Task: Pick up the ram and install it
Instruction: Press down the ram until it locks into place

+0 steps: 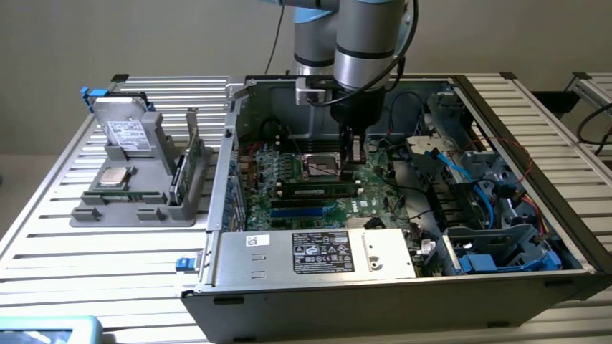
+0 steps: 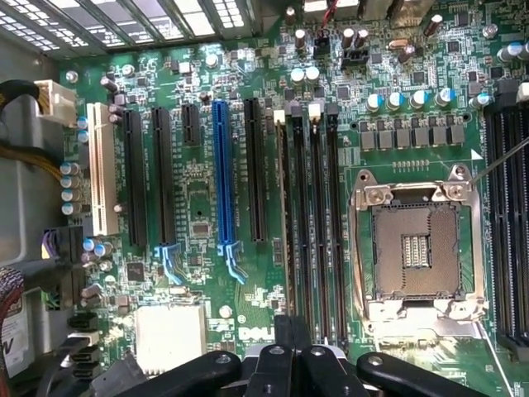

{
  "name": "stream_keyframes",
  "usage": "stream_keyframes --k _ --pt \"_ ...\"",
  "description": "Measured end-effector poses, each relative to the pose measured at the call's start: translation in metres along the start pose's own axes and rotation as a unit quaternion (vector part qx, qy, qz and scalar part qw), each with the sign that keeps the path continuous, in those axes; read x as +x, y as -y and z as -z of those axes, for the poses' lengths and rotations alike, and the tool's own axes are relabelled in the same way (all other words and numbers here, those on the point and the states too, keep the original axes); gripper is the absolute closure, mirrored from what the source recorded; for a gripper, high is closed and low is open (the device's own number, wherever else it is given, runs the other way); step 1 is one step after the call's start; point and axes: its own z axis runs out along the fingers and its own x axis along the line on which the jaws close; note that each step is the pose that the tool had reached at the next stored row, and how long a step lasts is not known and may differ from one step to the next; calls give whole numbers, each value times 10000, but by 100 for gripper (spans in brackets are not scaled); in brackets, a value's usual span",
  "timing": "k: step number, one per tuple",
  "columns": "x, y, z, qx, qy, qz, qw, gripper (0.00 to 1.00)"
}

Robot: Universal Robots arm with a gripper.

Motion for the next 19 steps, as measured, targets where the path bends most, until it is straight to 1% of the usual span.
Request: stream_keyframes --k 3,7,12,15,19 --pt "-3 -14 -37 32 3 -10 10000 89" --pt "-11 -41 -95 63 6 -15 10000 89" --pt "-25 -51 -110 102 8 18 9999 89" --pt "-27 -53 -111 112 7 45 9999 89" --pt "-27 -60 -111 120 -9 104 9999 89"
